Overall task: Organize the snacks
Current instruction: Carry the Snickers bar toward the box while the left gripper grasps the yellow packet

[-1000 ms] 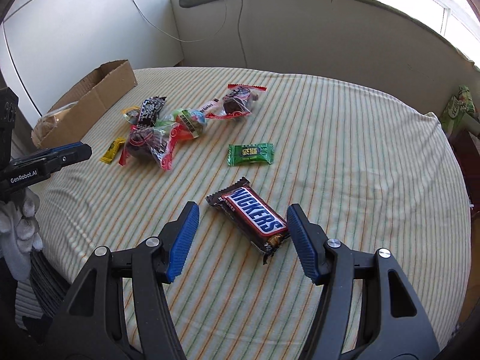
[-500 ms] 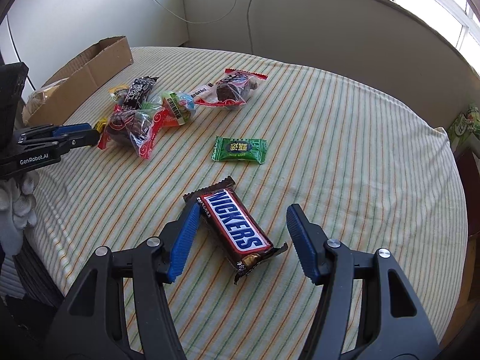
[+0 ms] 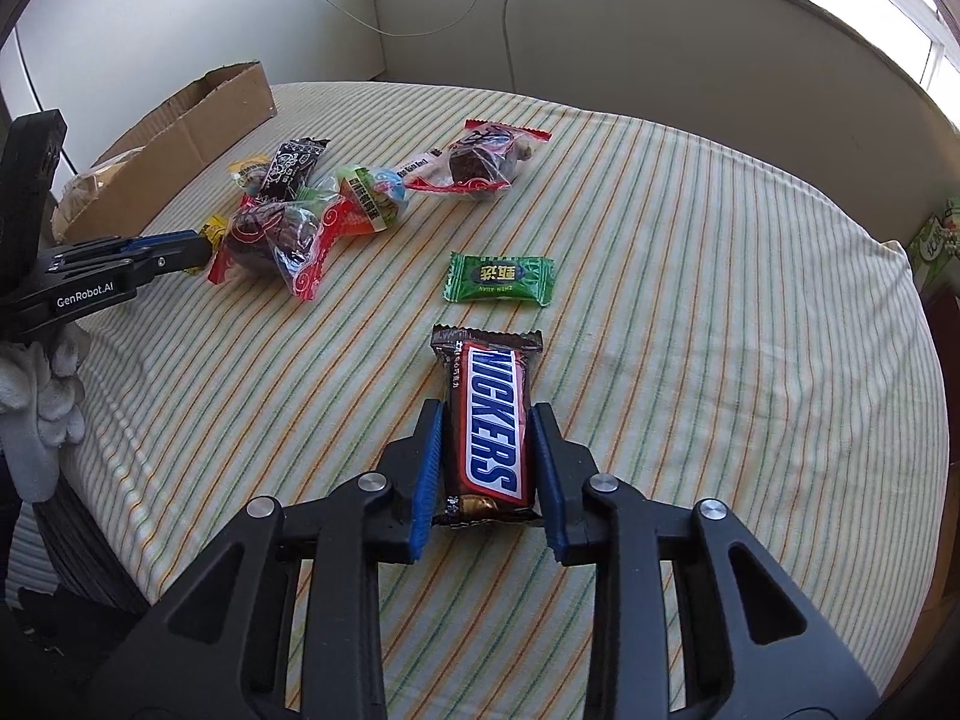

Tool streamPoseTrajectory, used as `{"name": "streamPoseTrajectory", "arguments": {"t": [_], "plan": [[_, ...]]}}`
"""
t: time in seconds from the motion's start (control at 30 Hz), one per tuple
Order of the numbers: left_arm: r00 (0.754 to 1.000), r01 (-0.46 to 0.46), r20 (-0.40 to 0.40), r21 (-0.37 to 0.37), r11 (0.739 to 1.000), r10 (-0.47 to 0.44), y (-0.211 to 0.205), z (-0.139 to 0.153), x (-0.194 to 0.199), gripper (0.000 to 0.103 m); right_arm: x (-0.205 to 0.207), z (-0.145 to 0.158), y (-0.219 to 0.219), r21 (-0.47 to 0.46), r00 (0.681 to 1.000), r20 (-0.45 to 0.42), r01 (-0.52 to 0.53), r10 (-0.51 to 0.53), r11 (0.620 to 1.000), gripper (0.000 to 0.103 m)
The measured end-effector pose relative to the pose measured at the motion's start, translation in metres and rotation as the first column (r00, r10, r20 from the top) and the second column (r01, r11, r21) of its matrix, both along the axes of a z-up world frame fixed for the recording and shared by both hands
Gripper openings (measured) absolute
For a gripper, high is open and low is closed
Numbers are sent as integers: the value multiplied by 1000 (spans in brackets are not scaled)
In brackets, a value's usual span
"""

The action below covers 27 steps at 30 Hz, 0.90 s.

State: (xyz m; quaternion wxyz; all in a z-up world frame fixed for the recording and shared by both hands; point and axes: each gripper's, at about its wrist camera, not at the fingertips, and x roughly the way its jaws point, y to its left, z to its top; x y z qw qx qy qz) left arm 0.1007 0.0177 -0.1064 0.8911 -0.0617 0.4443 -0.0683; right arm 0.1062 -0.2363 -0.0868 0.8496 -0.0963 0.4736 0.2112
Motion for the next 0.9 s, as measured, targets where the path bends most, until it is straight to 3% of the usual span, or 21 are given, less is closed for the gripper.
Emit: {"name": "streamPoseTrajectory", "arguments": {"t": [0.3,0.5,0.9], "plan": [[1000,0,15,-13,1000,0,2,6,-8,18,-3,5,-3,25,1000,4,29,-30,999,30],[998,-17,58,-26,1000,18,9,24,-19,18,-6,29,-1,66,998,49,27,-30,997,30],[982,-97,159,-36,995,101,51,65,-44,18,0,71,59,126,989,128,-91,74,988,30]]}}
